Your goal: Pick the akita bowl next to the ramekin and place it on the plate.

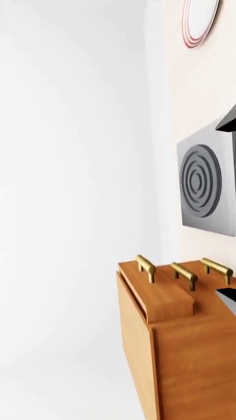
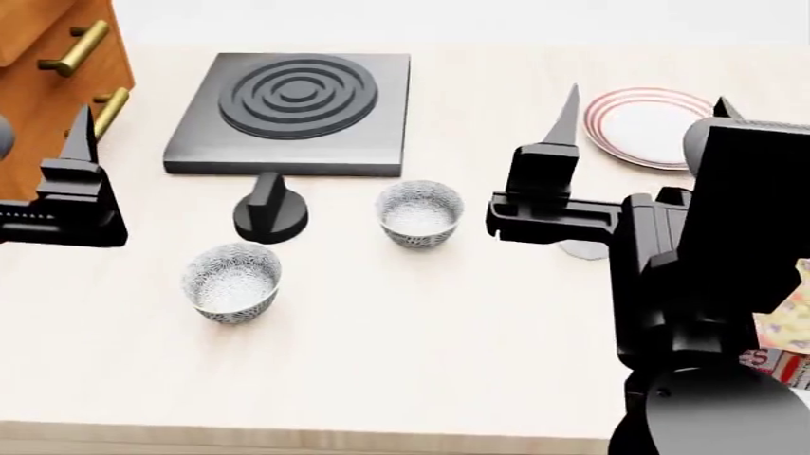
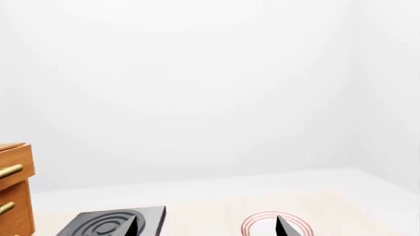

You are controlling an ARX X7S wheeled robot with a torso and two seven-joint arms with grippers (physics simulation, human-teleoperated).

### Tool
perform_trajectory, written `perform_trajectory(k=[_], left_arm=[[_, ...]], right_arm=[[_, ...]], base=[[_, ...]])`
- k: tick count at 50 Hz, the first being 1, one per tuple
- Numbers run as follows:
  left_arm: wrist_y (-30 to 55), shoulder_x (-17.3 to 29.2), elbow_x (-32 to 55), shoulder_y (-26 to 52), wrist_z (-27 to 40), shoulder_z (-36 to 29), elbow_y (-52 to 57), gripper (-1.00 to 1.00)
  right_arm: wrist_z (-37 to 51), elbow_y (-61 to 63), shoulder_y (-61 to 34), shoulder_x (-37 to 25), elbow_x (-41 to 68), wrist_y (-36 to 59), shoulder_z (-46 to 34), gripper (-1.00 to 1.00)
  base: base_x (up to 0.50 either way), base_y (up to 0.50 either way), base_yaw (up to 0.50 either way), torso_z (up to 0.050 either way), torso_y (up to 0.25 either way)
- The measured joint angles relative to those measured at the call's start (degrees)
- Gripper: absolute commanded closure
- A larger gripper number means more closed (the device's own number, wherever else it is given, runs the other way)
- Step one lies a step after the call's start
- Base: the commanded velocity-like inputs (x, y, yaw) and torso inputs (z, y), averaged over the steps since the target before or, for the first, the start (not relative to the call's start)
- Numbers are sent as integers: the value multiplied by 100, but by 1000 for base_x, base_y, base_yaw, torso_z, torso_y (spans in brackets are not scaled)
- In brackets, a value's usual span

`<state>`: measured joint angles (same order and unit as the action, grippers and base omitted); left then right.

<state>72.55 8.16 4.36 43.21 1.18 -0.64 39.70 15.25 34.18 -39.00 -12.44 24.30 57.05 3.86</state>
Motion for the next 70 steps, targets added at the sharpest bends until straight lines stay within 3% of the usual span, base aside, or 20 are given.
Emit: perform_trajectory(k=[17,70], left_arm=[[-92,44,71,-81,12,10,4,-100],[-154,65,299,-118,121,40,-5,-100]], right_arm=[[33,-73,161,11,67,-190,116,-100],[172,-128,219,2,309,-369,242,-100]], base=[[0,-182,0,0,0],[0,-439,0,0,0]])
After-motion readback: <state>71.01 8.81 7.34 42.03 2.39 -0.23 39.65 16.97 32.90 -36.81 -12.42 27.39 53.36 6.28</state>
